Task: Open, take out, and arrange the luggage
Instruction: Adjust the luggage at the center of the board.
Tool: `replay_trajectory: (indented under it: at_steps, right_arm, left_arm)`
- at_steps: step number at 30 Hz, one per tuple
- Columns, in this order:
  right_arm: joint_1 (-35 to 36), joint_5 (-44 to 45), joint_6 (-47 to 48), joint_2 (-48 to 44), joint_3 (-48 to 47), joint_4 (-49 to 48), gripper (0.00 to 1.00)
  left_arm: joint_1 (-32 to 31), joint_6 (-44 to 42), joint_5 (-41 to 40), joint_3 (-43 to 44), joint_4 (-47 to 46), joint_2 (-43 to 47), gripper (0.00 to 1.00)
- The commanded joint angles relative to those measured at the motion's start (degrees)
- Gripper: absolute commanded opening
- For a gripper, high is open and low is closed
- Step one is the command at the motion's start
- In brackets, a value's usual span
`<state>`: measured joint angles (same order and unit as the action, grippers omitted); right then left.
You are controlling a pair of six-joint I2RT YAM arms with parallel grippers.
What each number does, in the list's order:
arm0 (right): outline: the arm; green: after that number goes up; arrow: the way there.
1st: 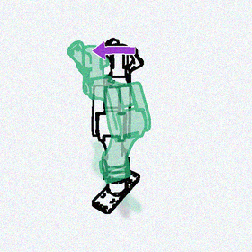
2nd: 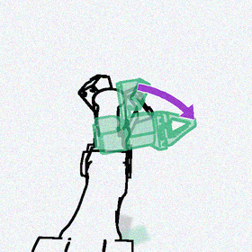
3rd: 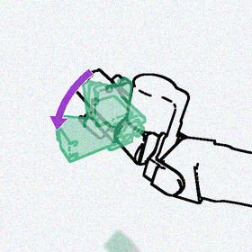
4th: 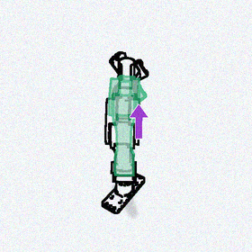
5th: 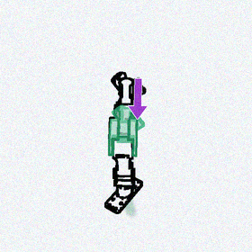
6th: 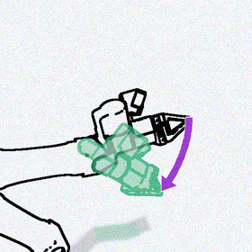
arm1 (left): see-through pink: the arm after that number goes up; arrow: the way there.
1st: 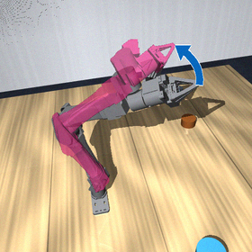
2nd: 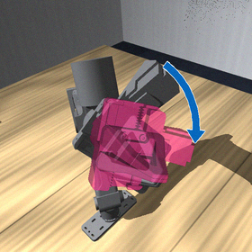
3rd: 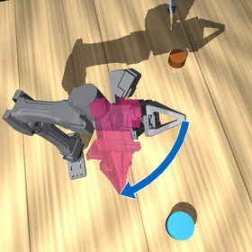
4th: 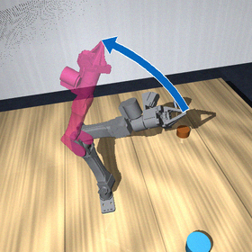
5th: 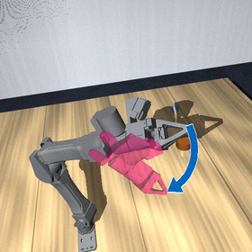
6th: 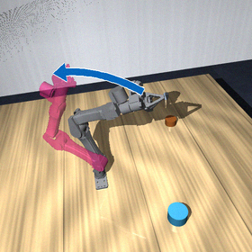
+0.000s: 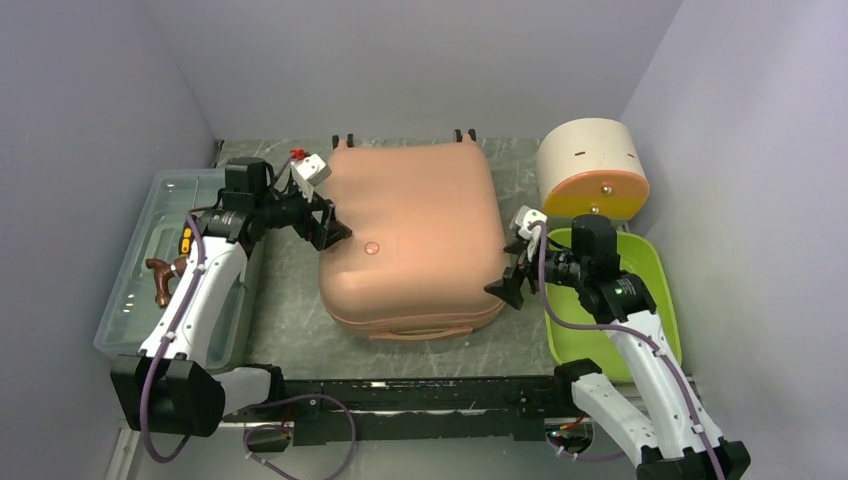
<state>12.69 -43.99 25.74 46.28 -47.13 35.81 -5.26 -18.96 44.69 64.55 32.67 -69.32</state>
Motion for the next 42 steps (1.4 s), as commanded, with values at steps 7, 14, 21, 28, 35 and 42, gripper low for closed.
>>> replay_trajectory:
  at_steps: [7, 14, 21, 28, 35, 42]
  right_arm:
    - [4.8, 33.54, -7.69, 9.66, -0.21, -18.13, 1.0]
    - [4.72, 41.93, -7.43, 13.56, -4.57, -17.03, 1.0]
    - [4.8, 22.47, 3.97, 2.11, -4.21, -3.45, 1.0]
    - [4.89, 14.54, 10.28, -1.76, -1.65, 6.19, 1.0]
    - [5.69, 14.16, 7.22, -1.92, 3.44, 1.1, 1.0]
    - [10.55, 17.29, 6.62, -3.5, 8.31, -2.63, 1.0]
  left_arm:
    - [-8.64, -6.63, -3.68, -6.28, 10.13, -2.59, 0.96]
    - [-11.82, -8.57, -1.47, -5.73, 13.99, -2.9, 0.93]
    - [-9.26, -2.35, -8.17, -0.52, 9.33, 3.25, 0.95]
    - [-2.16, 5.97, -18.74, 13.41, 1.7, -4.01, 0.99]
    - [0.6, 9.2, -23.46, 24.09, -3.87, -17.58, 0.99]
    - [0.68, 10.01, -29.13, 33.42, -5.69, -32.83, 0.98]
